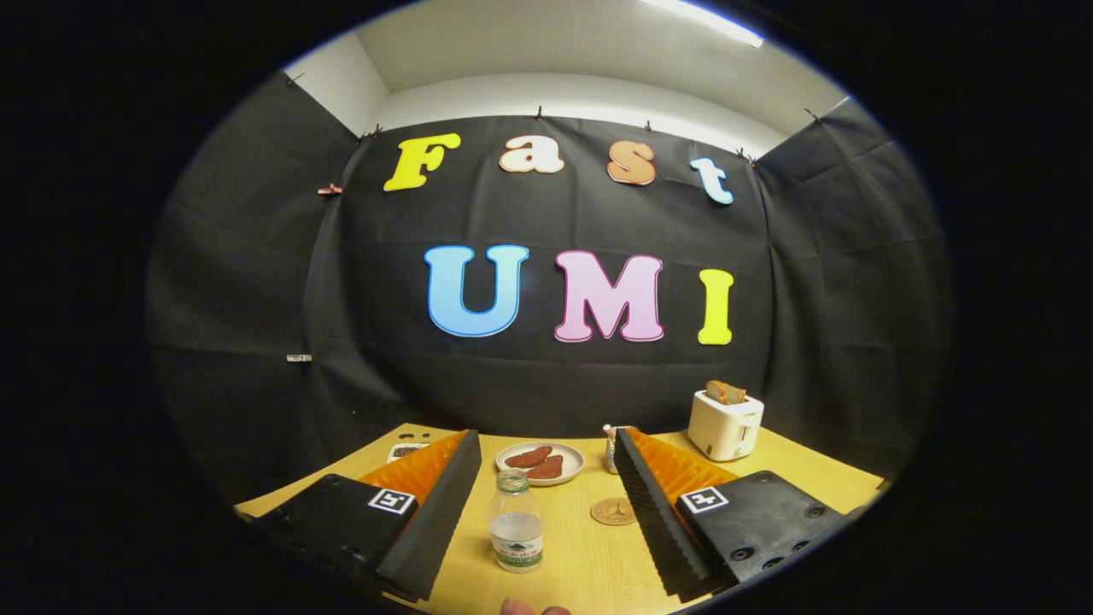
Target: Take the bottle from table, then pour the juice into the cup, finally place the bottle on the coaster
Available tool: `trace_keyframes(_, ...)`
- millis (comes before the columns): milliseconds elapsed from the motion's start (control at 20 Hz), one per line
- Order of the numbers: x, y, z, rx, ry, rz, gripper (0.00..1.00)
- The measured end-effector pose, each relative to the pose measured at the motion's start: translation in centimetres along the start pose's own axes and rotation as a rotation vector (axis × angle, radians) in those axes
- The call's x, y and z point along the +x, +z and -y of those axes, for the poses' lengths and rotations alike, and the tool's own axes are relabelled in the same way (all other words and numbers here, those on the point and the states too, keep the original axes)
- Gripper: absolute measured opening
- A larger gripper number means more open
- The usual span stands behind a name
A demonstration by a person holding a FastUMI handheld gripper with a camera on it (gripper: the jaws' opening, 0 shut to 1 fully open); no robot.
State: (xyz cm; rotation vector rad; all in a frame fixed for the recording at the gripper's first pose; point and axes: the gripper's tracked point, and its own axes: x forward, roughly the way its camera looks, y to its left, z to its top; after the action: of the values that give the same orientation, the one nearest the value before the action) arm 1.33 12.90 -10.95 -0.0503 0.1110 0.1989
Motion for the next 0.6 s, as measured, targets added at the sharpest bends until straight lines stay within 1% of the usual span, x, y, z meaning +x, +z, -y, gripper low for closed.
trace_keyframes(200, 1.8, -6.0, -2.1, -0.002, 0.004, -0.021, 0.96)
trace_keyframes(400, 4.0, -11.6, -2.6, 0.026, -0.032, -0.049, 0.96)
trace_keyframes(600, 6.0, -15.5, -3.4, 0.007, -0.024, -0.079, 0.97)
